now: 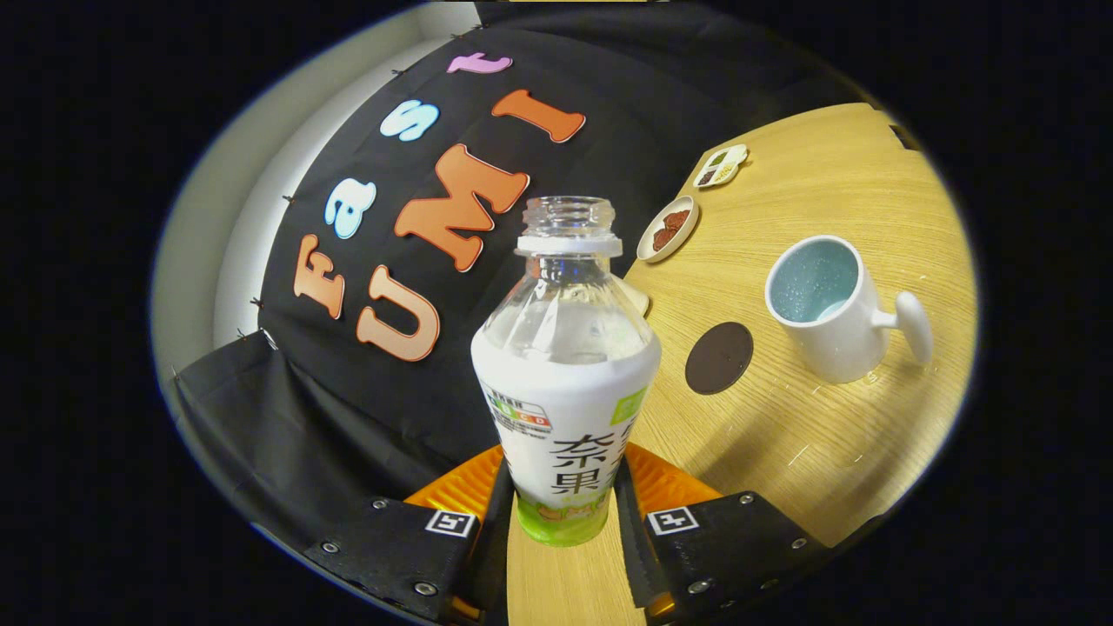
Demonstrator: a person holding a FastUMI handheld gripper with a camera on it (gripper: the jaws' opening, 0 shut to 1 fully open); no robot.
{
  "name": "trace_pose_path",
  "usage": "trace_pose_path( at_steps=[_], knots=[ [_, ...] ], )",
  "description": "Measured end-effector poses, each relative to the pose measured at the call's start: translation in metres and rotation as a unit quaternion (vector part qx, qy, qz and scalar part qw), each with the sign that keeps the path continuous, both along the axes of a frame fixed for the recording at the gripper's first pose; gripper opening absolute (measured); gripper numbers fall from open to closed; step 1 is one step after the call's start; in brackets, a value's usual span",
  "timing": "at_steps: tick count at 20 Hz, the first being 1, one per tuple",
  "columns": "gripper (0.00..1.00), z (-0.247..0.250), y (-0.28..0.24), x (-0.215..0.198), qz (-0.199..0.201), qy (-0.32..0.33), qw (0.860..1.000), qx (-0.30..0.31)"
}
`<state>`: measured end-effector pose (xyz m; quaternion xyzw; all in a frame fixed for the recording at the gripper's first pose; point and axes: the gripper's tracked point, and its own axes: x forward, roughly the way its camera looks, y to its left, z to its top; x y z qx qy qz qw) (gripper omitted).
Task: Take the bottle from table, then pour the juice into the cup, finally place the bottle on the coaster
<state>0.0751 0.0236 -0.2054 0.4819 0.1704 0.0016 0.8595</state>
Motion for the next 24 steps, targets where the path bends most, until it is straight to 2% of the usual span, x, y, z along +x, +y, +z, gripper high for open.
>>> trace_pose_path(
  at_steps=[9, 14, 24],
  knots=[
    [0.57, -0.003, -0.007, 0.008, -0.013, 0.009, 0.997, 0.075],
    [0.57, -0.003, -0.009, 0.01, -0.012, 0.013, 0.996, 0.091],
    [0.57, 0.012, 0.002, 0.024, -0.009, -0.005, 0.985, 0.172]
  ],
)
